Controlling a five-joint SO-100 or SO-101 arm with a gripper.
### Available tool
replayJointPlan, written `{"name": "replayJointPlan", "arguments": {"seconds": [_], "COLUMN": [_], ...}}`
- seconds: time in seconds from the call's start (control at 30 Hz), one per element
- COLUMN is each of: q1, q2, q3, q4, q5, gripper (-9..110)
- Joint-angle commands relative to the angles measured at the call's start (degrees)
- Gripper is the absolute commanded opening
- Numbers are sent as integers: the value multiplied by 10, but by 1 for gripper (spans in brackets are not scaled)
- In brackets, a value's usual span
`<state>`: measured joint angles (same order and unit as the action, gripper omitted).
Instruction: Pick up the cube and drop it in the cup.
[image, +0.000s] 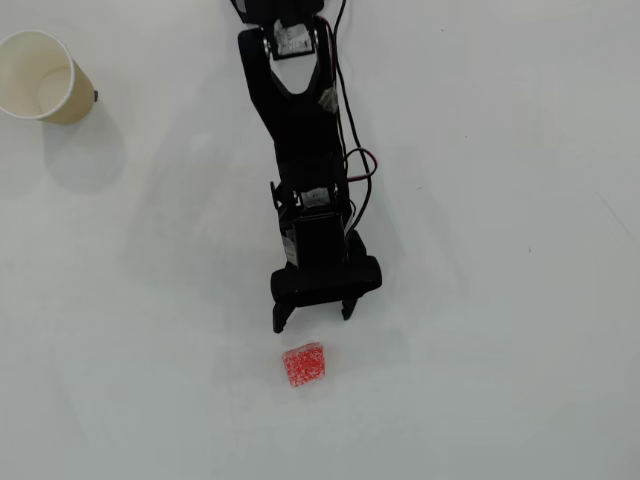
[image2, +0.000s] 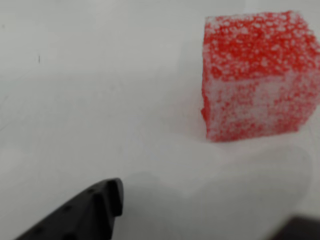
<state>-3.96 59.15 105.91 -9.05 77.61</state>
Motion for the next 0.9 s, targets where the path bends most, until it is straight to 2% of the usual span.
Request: {"name": "replayJointPlan", "arguments": {"seconds": [0.0,0.87], "q1": [6,52], "q2": [17,-95], "q3": [-78,-217], "q4": [-29,-35], "q5": [-8,-8], "gripper": [37,37]}}
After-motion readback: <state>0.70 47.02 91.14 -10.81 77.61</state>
